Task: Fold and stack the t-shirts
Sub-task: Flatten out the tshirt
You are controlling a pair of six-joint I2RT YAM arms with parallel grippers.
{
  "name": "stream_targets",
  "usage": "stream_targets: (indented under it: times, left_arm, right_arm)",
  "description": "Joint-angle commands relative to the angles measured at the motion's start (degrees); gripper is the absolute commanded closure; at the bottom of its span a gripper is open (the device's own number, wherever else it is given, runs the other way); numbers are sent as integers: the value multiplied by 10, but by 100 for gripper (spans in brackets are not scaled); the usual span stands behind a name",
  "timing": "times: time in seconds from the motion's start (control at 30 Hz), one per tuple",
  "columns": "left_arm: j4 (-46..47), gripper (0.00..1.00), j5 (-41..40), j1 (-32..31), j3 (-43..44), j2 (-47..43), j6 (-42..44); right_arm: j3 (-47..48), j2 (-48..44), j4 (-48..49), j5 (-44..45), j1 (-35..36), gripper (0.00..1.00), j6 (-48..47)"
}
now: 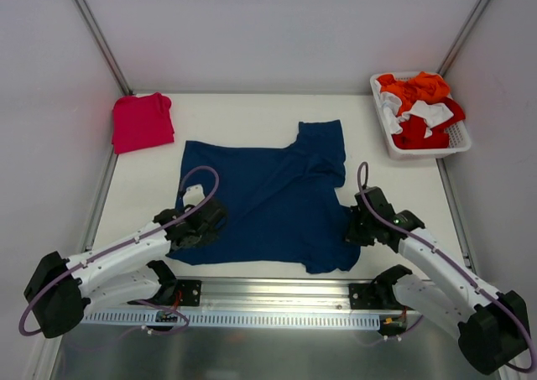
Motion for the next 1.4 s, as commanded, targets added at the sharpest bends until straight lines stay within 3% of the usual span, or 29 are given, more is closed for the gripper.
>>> stream_targets:
  times: [0.0,0.37,0.8,1.03,1.13,1.17,1.23,1.27,1.3,1.37]
  left_arm:
    - [18,100,17,-4,0,17,4]
    - [89,100,36,-5,-34,148,-17]
    - [67,100,15,0,-62,101,-40]
    - [29,100,4,0,-57,43,-41]
    - [22,100,-1,0,-26,15,-12]
    - [22,100,-5,-1,4,11,17]
    - [23,97,-27,-1,56,15,56]
    - [25,93,-37,-1,73,20,85]
    - [30,92,-48,-1,87,31,98]
    - [45,100,-81,2,121,47,136]
  right_arm:
    - [13,9,6,-18,9,100,3]
    - [-27,64,-2,42,40,99,40]
    - [-11,26,-87,115,38,100,42]
    - [1,-2,-109,117,30,99,29]
    - [14,-18,-78,73,31,99,9]
    - [29,-21,-68,60,31,96,-9]
    - [49,-24,-45,23,31,80,-26]
    - [73,-22,-40,20,31,84,-39]
    - [87,-14,-37,23,31,96,-43]
    - [113,0,-32,32,31,99,-54]
